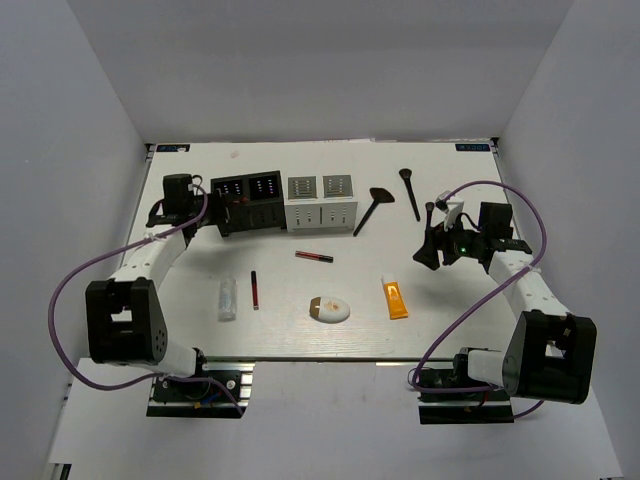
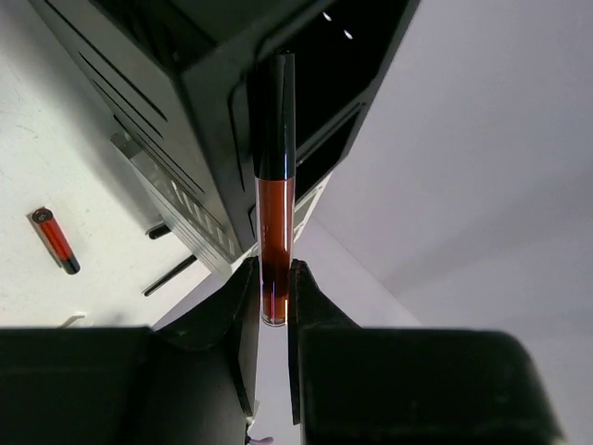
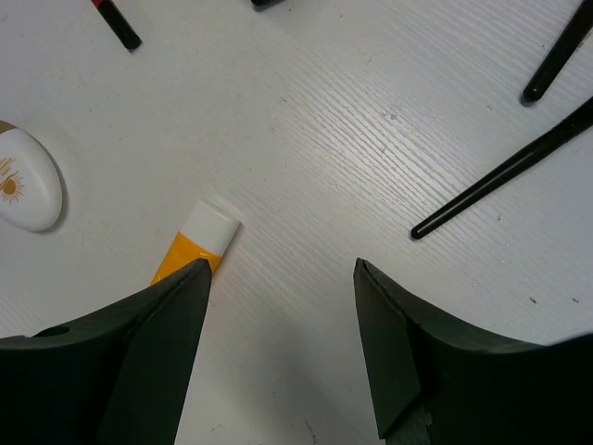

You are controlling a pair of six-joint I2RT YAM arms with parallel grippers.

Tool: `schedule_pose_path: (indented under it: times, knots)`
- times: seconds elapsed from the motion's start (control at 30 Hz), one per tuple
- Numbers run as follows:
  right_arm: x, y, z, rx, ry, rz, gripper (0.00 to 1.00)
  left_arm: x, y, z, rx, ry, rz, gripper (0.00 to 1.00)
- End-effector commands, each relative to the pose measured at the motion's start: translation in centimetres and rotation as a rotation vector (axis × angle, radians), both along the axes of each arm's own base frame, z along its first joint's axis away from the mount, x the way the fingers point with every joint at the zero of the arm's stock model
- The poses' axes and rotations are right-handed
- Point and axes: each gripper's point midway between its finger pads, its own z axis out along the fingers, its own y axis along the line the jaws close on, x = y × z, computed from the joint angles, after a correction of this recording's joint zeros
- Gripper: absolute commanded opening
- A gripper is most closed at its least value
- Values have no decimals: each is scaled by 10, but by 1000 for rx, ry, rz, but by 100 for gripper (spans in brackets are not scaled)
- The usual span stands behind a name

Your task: Organize the makeup

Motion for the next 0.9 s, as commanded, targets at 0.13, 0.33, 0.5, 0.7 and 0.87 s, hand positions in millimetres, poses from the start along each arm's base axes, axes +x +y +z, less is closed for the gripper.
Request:
schedule_pose_path:
  times: [0.13,0.33,0.5,0.7,0.87]
  knots:
    - [4,-1,4,8,-33,-7,69,15,6,4,-16,-20,15,48]
    - [1,-1,3,7,-30,-10,69,24,5,17,-21,-61,10,64]
    - [0,0,4,11,-30,-6,69,31,0,60,-11,-181,-35,61]
    - [-1,3,6,22,-37,23,68,13,-22,99,278,-368,-361,17]
    - [-6,9,9,30,-38,77,64,-50,-30,80,618,-345,-763,23]
